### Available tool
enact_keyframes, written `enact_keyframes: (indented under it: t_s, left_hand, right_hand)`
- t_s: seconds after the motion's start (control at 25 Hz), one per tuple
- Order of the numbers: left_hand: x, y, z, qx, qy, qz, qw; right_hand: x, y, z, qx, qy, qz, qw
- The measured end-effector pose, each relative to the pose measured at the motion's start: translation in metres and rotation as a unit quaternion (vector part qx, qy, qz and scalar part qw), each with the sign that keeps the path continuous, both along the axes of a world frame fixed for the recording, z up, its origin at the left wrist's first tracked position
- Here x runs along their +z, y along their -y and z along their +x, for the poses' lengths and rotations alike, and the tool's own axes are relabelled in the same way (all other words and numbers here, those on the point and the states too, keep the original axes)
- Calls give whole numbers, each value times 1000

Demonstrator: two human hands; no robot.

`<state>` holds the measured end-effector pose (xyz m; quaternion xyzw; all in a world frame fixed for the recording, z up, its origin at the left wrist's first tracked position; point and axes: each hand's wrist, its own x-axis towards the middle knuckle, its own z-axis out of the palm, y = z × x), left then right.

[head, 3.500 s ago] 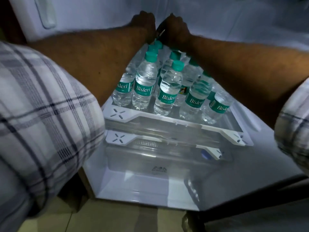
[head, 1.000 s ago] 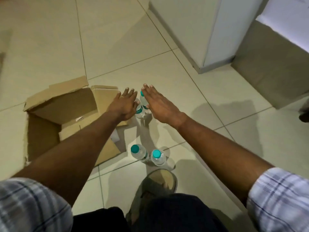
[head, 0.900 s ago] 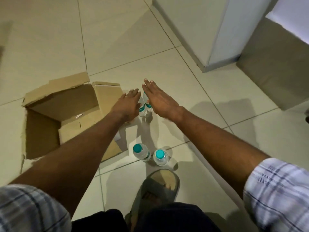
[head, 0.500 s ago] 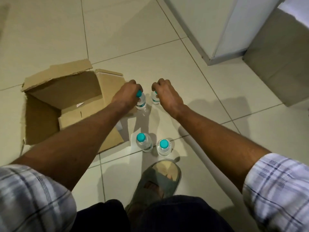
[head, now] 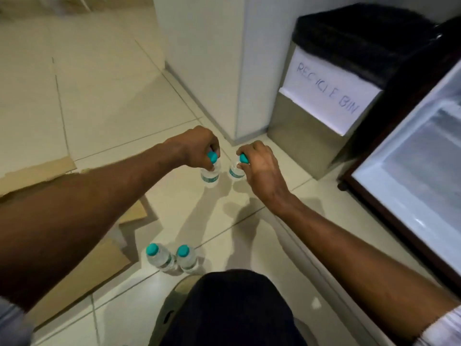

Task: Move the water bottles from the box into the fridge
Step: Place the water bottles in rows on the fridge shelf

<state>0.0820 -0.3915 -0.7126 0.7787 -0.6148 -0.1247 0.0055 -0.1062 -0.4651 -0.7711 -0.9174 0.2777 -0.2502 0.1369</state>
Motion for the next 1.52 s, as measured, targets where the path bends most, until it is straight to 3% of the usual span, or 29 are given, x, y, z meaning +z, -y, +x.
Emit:
enact_keyframes:
  t_s: [0.2,0.4,0.52,0.72,0.92,1.28,1.4,1.52]
  left_hand:
    - [100,72,-109,-142,25,-84,986]
    - [204,121,-222,-226,-24,-219,949]
    - [254,149,-272,-263,-69,-319,908]
    - [293,219,-341,-344,-137,-452,812]
    - [315,317,-402,-393,-184,-488,757]
    - [296,486,-468,-421,-225,-490,730]
    - [288,522,-489,-417,-215,-486,737]
    - [283,548,-504,-420,-229,-484,733]
  right_hand:
    - [97,41,-111,-165,68,-52,983]
    - [201,68,-220,-297,186,-113,930]
    - [253,86,-266,-343,264,-196,880]
    - [315,140,-318,-432,345,-241,798]
    - [352,220,-369,-539,342,-248,728]
    - [371,368,-468,-616,430,-126,648]
    - [369,395,-488,-632,436,-98,633]
    - [365,418,-506,-650,395,-96,642]
